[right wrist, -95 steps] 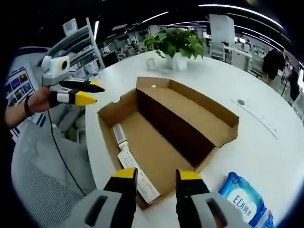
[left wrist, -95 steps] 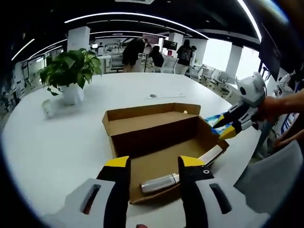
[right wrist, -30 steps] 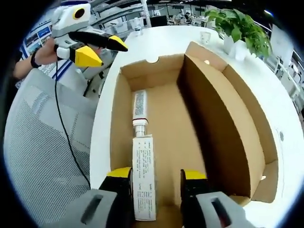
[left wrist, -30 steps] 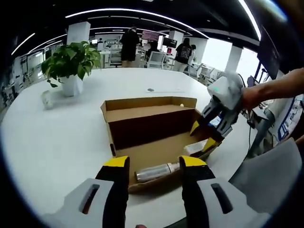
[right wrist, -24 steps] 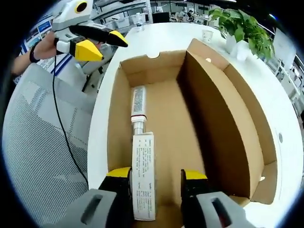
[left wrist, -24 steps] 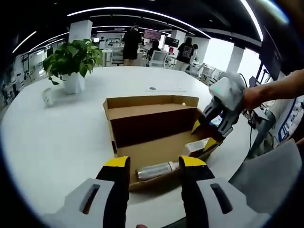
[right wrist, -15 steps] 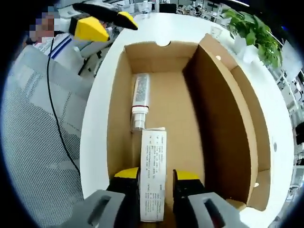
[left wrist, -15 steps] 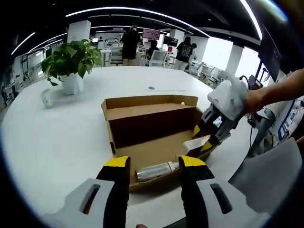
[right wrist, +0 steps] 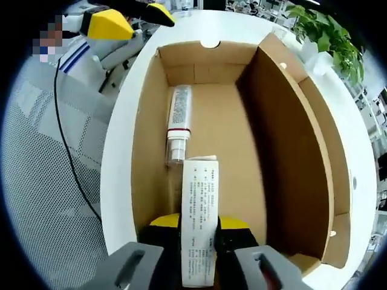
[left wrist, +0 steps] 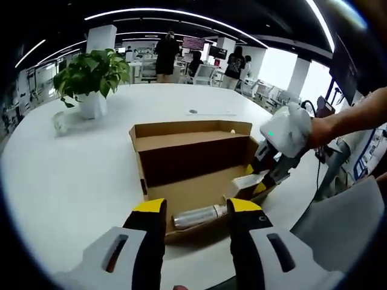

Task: Operate the shoe box by opening the lid, removing the specified soft item, and placing it in the target area until the item is outside and the box remains undamaged.

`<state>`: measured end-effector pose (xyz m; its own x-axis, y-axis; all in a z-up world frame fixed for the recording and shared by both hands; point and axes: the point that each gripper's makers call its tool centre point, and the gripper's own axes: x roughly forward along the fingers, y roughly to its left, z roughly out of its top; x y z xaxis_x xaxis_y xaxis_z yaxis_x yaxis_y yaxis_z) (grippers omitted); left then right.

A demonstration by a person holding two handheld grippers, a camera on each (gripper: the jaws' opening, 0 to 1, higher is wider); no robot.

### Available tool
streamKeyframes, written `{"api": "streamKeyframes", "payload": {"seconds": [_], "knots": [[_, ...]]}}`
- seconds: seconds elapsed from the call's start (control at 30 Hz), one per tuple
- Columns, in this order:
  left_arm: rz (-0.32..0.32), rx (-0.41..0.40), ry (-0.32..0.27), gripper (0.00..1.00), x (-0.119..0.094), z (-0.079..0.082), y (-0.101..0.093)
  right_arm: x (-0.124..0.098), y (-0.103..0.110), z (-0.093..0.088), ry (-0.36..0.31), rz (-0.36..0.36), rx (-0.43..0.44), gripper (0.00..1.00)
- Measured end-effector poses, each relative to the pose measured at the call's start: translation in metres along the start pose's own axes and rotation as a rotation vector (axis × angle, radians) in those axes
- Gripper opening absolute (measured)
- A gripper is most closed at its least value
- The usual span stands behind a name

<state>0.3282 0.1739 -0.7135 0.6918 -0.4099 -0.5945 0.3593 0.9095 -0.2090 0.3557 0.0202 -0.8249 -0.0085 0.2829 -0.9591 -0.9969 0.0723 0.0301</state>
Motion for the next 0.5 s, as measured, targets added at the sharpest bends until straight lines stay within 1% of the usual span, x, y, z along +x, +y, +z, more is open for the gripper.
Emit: {"api": "streamKeyframes", "payload": {"seconds": [0.07,0.2,0.5], "knots": [[-0.001,0.001,0.0,0.41,0.0,0.0,0.0,-0.002,-0.003,0.002,-0.016,-0.001,0.031,0.17],[-0.004,0.006,0.001,0.41,0.0,0.001,-0.001,-0.011,-0.01,0.01,-0.048,-0.007,0.065,0.17],[-0.006,0.006,-0.005,0.41,0.0,0.002,-0.002,-0.049,-0.025,0.037,-0.116,-0.044,0.062,0.17]]}}
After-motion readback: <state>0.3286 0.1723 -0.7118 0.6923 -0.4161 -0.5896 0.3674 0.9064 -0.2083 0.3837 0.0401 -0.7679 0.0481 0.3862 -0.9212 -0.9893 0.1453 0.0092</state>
